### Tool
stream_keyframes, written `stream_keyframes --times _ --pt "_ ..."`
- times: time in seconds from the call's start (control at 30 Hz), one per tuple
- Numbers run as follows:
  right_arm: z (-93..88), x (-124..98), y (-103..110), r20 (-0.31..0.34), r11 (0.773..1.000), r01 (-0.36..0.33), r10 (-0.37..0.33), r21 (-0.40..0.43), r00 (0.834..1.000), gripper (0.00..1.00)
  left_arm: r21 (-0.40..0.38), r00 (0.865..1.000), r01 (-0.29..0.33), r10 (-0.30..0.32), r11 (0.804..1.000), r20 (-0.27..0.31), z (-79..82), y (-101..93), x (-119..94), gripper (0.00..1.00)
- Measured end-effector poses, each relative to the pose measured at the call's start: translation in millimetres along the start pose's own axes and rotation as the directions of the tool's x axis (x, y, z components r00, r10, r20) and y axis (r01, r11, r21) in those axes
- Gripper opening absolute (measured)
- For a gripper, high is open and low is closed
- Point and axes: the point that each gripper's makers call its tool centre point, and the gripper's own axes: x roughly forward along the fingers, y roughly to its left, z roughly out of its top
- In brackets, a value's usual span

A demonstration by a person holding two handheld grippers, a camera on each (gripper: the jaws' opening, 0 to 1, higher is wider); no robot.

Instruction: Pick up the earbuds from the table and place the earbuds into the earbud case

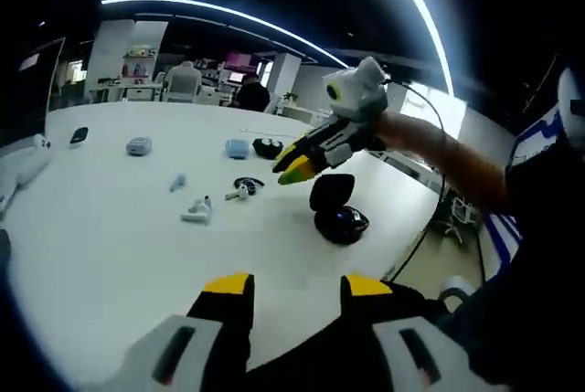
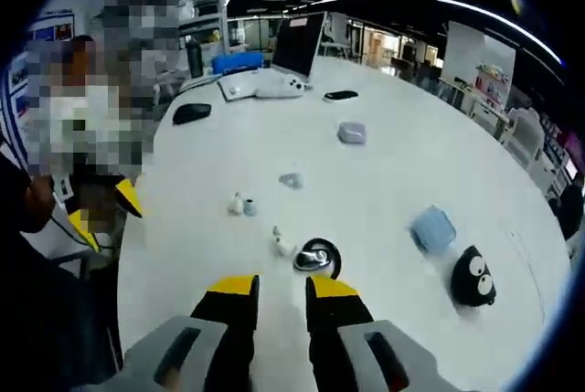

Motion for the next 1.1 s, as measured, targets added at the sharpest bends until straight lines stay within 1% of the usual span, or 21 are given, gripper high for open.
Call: stream_keyframes --times 0.2,0.4,0.5,0.87,1.1 --pt "-7.3 18 -8 -0.047 1.0 -0.004 0.005 0.03 0.999 0.19 -0.029 1.0 -0.024 0.024 0.999 0.016 -9.8 8.6 -13 0.39" --pt "-7.1 25 -14 -0.054 0.999 0.003 -0.001 0.039 0.999 0.19 -0.05 0.999 -0.019 0.022 0.999 0.043 -8.8 11.7 -18 0.39" --pt "-4.0 27 -13 -0.05 0.999 0.003 -0.001 0.038 0.999 0.19 -0.053 0.999 -0.018 0.021 0.998 0.051 -8.2 11.8 -19 0.39" --pt "10.4 36 -18 -0.037 0.997 -0.011 0.014 0.081 0.999 0.18 -0.061 0.998 -0.011 0.015 0.998 0.054 -11.0 10.6 -20 0.39" --pt "14.6 41 -28 -0.058 0.996 -0.004 0.01 0.092 0.998 0.14 -0.068 0.998 -0.011 0.015 0.998 0.058 -11.2 11.9 -21 0.39"
